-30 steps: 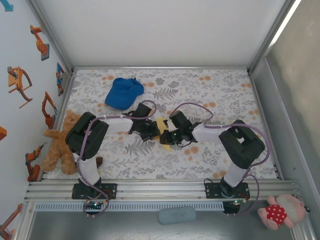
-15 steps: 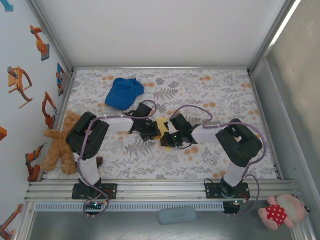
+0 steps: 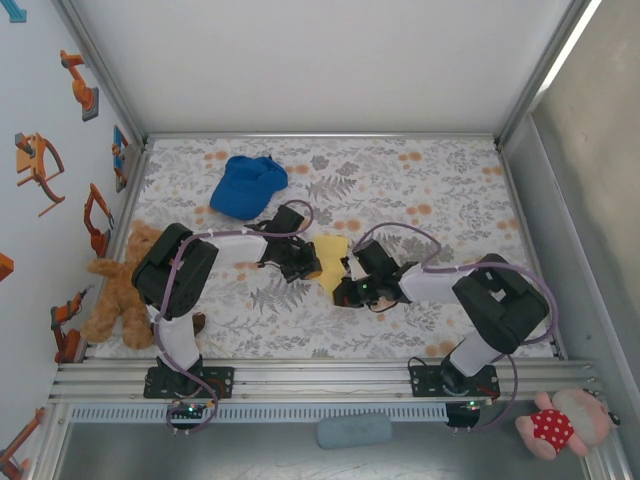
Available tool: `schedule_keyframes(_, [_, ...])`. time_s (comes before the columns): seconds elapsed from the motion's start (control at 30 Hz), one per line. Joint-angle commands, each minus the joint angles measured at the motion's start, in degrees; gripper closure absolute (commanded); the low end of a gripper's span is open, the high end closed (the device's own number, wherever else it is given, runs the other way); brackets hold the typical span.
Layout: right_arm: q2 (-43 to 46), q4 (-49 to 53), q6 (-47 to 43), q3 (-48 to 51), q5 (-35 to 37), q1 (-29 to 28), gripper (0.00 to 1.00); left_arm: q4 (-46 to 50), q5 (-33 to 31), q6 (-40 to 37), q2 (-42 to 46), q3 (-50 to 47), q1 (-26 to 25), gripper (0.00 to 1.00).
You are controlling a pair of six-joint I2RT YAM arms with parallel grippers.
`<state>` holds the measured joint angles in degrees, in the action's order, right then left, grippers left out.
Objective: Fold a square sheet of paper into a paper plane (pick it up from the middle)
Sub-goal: Third fold the triangle at the center of the table.
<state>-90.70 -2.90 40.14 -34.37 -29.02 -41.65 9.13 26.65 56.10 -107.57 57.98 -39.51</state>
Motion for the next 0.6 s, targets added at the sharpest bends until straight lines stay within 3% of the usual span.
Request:
schedule_keyframes(0.0, [2.7, 6.9, 0.2, 2.3, 1.3, -0.1, 0.98, 6.0, -4.9, -1.2, -2.7, -0.8, 0.1, 0.96])
schedule_keyframes(0.27, [8.4, 9.3, -1.7, -1.6, 4.7, -0.1, 0.98, 5.4, -4.2, -1.2, -2.4, -0.3, 0.0, 0.96])
schedule_keyframes(0.57, [0.5, 6.4, -2.6, -7.9, 5.1, -0.1, 0.98, 4.3, -3.2, -0.7, -1.8, -0.2, -0.1, 0.95])
